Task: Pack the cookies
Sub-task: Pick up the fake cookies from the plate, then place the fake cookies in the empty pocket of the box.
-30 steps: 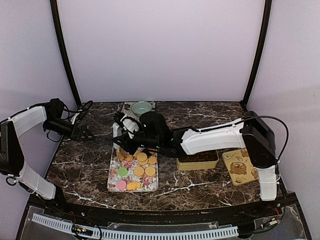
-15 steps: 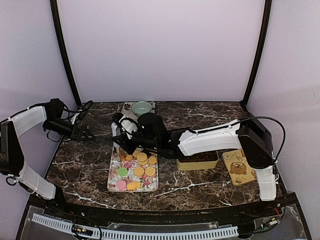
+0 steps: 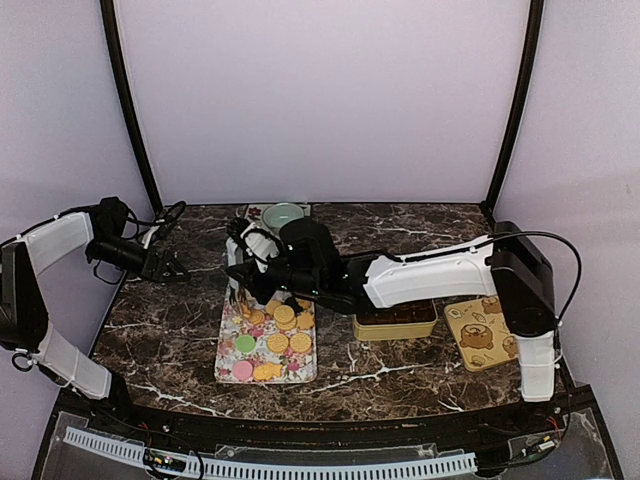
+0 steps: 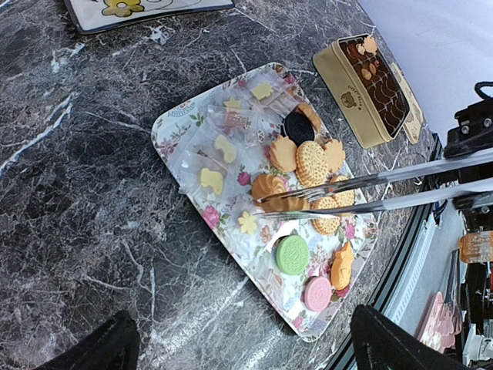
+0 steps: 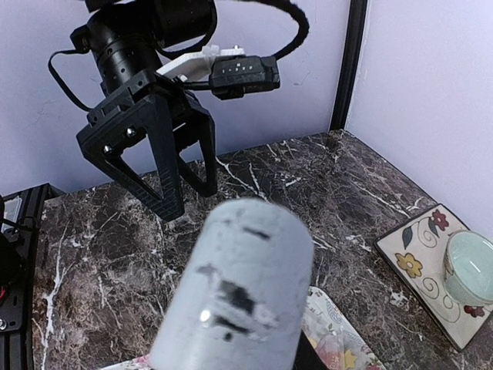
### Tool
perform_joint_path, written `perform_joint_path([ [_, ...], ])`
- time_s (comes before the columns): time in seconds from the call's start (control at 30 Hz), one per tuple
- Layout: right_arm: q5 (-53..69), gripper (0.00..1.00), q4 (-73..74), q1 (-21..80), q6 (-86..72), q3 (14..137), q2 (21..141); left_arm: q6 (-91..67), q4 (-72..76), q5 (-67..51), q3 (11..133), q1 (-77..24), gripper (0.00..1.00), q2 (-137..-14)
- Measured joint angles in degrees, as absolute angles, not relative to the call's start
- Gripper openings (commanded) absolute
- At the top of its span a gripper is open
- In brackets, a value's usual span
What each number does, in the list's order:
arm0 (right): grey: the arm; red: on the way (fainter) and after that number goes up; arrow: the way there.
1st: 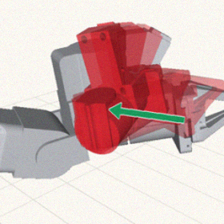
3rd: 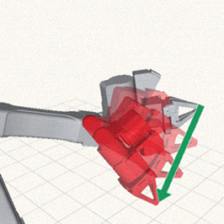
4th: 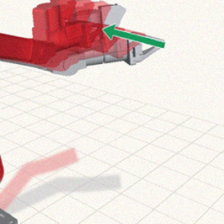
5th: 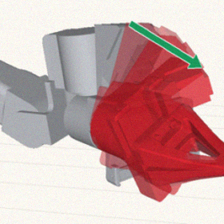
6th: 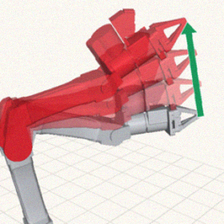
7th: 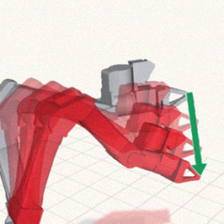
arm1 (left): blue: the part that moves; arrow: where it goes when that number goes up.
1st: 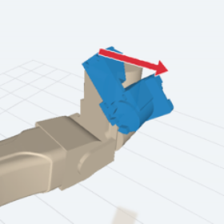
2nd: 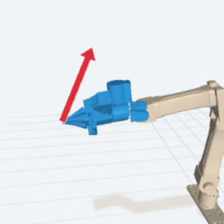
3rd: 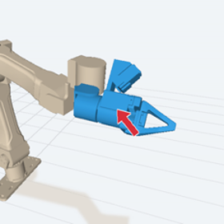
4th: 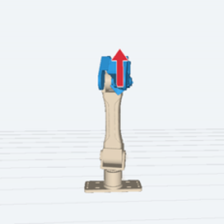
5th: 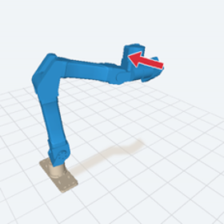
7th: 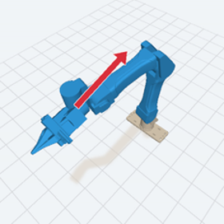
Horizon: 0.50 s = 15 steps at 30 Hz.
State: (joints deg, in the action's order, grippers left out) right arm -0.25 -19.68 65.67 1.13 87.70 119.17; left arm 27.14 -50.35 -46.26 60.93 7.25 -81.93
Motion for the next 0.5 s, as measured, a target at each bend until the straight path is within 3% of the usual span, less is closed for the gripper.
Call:
perform_joint_path([
  [0.33, 0.1, 0.17, -22.3, 63.9, -1.3, 79.5, 107.0, 27.4, -50.4, -46.4, 60.9, 7.2, 0.98, -81.9],
  [0.5, -1.8, 0.18, -23.6, 61.0, -1.6, 69.4, 97.8, 27.4, -50.4, -46.4, 60.9, 7.2, 0.98, -81.9],
])
